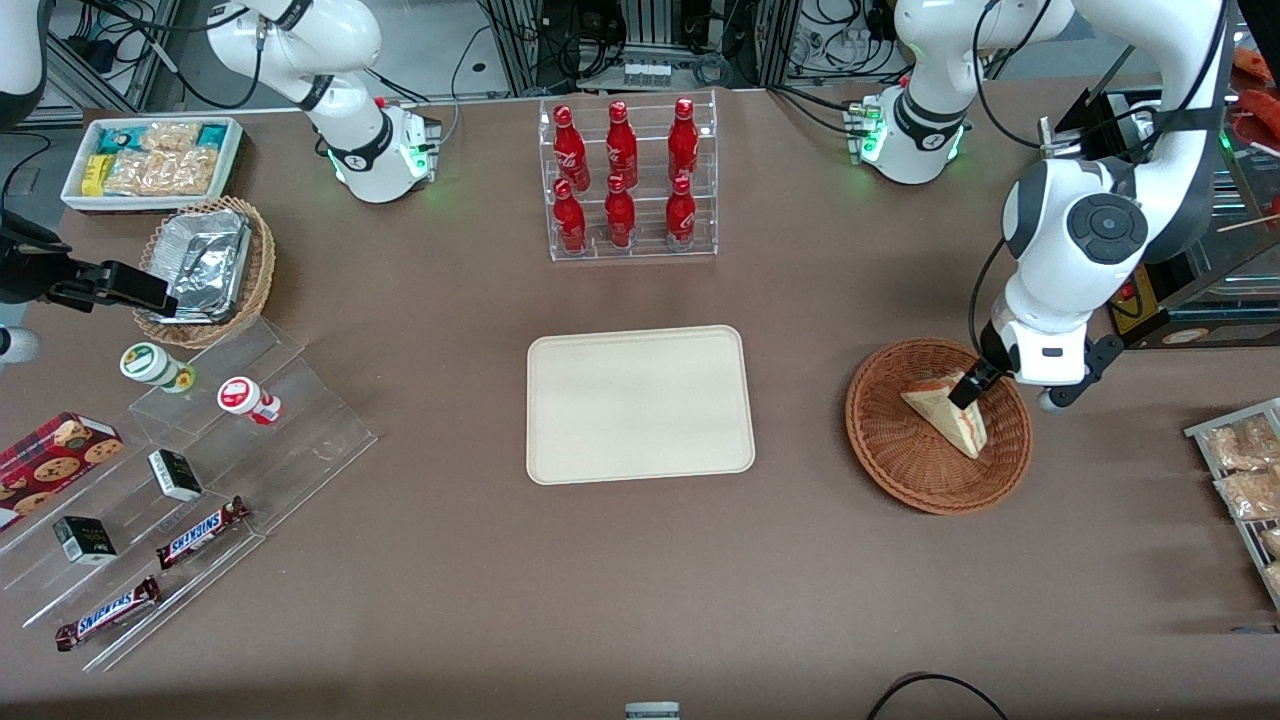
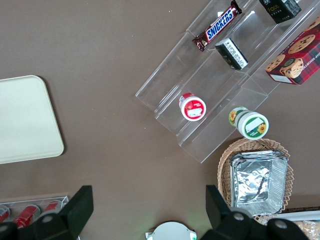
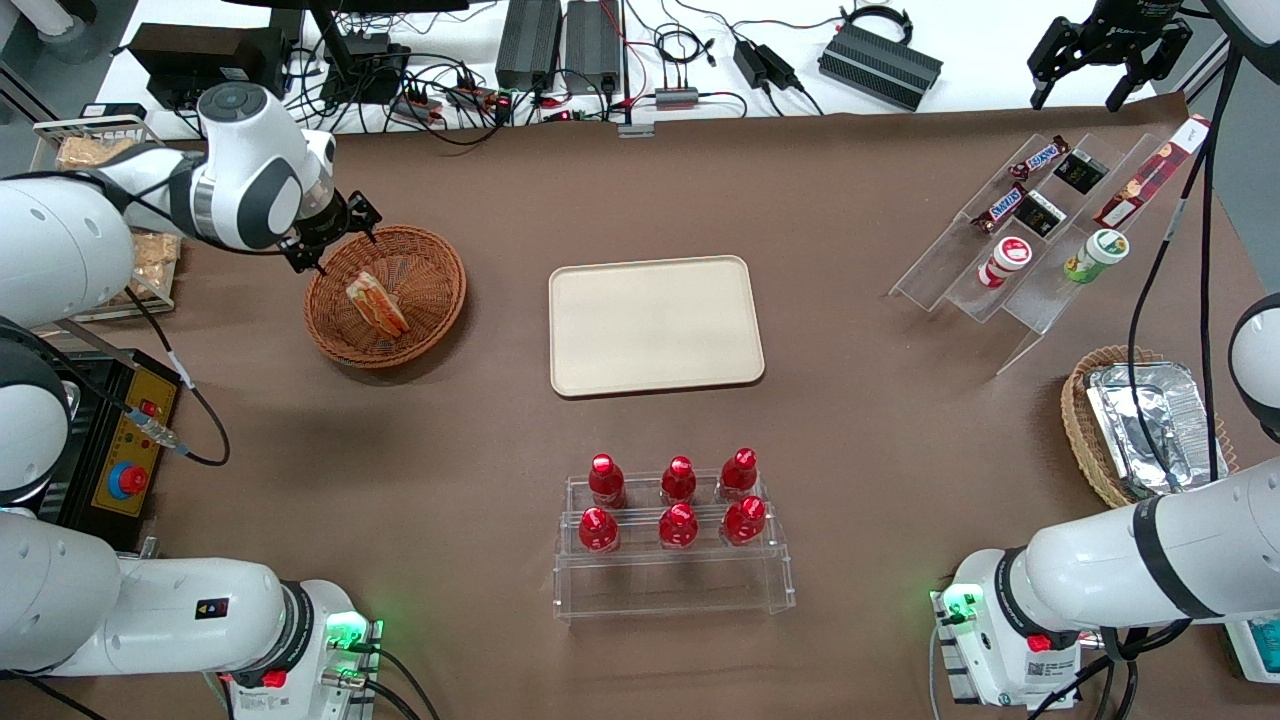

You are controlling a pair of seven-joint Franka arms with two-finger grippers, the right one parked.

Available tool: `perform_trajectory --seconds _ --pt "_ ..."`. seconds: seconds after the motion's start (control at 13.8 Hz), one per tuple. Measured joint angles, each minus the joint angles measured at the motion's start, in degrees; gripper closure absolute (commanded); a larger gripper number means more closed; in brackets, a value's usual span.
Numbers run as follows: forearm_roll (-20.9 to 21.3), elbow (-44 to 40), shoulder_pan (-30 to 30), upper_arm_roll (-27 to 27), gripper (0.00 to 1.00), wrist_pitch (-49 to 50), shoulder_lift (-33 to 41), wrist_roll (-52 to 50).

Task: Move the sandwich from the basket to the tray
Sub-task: 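Lower the open left gripper over the wrapped sandwich in the basket, then close the left gripper on the sandwich's upright crust edge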

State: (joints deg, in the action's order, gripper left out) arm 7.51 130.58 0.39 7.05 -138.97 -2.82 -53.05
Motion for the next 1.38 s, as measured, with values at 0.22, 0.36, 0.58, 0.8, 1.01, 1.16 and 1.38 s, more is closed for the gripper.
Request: perform_trajectory --seconds 0.22,0.36,0.58,0.8,1.01,1.16,1.38 --pt "-0.3 3.8 0.6 -0.1 0.0 -4.5 -0.2 -0.1" --pt "-0.4 5.4 0.6 -0.1 0.0 -6.9 -1.0 -0.2" --pt "-0.4 8.3 0.6 -0.1 0.0 -11.4 -2.5 -0.2" --pt "-0.5 9.4 0.6 -0.1 0.0 -13.2 -3.8 -0.2" --pt "-0.6 9.4 0.6 -0.1 0.0 -15.5 -4.8 -1.2" --pt "-0.6 9.4 0.6 -0.1 0.0 -16.7 -5.6 -2.0" --pt "-0.6 9.4 0.6 -0.1 0.01 -17.2 -6.7 -2.1"
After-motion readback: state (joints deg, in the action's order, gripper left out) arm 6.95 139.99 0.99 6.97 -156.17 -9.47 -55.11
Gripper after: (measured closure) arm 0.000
